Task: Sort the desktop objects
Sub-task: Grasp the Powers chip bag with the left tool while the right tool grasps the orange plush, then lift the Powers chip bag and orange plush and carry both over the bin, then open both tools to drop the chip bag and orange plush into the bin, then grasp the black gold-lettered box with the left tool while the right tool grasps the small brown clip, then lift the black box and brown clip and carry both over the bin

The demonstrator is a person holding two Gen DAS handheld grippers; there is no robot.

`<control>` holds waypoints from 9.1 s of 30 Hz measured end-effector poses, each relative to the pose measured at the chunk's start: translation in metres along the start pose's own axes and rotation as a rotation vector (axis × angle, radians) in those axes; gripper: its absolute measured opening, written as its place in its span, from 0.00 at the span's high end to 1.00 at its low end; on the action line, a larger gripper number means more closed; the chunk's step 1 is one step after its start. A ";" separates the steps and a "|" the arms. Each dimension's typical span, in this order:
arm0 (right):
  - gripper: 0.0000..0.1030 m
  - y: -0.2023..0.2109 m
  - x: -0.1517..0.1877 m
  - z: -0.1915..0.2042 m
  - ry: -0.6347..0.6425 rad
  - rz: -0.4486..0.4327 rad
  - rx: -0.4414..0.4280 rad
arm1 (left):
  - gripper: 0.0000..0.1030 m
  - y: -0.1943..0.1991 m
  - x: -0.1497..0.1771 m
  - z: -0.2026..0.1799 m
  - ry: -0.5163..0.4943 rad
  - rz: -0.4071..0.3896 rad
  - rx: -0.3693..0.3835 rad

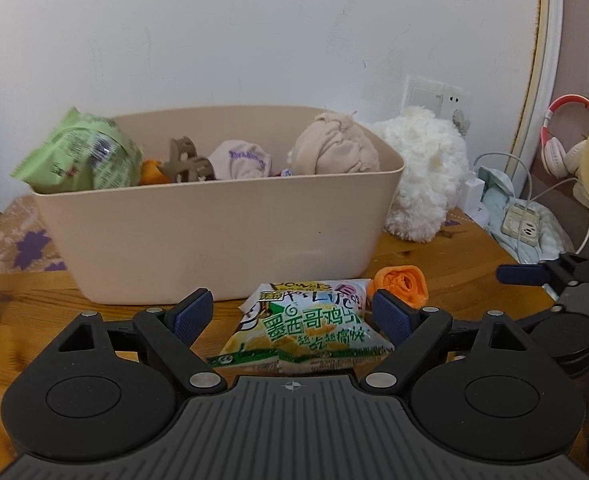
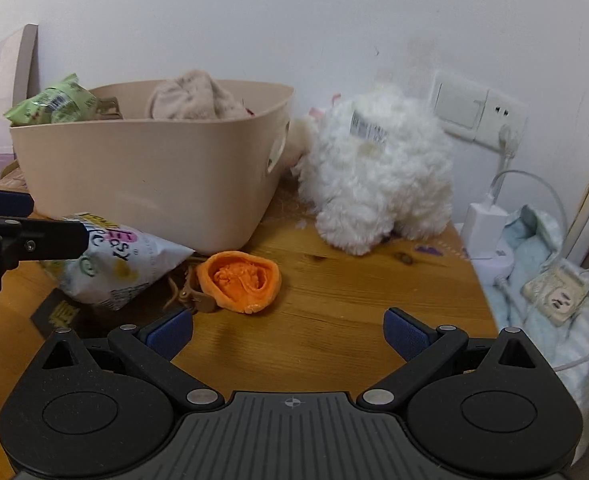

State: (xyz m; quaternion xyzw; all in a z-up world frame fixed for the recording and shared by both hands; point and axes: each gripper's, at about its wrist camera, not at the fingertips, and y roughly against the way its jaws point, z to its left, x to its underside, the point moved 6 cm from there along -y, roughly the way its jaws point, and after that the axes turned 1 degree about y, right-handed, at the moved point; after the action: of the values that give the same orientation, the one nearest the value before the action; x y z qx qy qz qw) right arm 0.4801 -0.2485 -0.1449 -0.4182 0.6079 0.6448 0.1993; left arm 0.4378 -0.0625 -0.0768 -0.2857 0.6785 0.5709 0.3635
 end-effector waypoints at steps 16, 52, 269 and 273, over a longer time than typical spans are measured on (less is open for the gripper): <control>0.07 -0.042 -0.018 0.001 -0.035 -0.002 0.004 | 0.14 -0.048 0.009 0.007 0.016 0.080 0.026; 0.92 0.051 -0.025 -0.002 -0.136 -0.075 -0.055 | 0.31 0.029 0.007 0.030 0.098 0.004 0.130; 0.69 0.047 -0.012 0.047 -0.045 -0.072 -0.138 | 0.56 0.024 0.026 0.053 0.081 -0.097 -0.210; 0.69 0.070 -0.025 0.044 -0.042 -0.112 -0.145 | 0.56 0.041 0.008 0.049 0.046 -0.139 -0.199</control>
State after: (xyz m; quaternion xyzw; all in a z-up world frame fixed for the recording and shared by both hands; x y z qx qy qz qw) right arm 0.4272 -0.2130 -0.0859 -0.4512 0.5309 0.6837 0.2172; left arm 0.4084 -0.0071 -0.0647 -0.3797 0.6052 0.6022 0.3562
